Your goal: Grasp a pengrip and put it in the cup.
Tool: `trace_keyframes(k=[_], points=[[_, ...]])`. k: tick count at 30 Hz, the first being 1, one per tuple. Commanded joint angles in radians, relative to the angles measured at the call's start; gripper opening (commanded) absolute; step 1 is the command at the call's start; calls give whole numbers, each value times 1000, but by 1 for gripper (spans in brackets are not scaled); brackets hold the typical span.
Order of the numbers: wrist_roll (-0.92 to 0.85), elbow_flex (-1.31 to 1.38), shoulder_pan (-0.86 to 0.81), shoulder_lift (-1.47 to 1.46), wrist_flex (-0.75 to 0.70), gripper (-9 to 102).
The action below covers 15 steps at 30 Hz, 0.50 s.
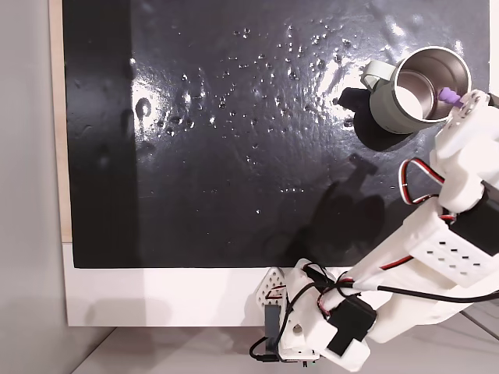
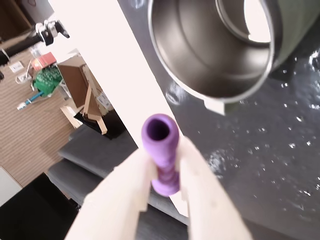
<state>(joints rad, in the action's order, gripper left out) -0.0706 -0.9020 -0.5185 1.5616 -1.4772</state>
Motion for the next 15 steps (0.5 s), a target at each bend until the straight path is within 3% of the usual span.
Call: trace_keyframes(k=[1, 7, 15], points=[[-12, 118, -20, -55, 40, 0], [-3, 232, -12, -158, 92, 0], [6, 295, 35, -198, 35, 0]])
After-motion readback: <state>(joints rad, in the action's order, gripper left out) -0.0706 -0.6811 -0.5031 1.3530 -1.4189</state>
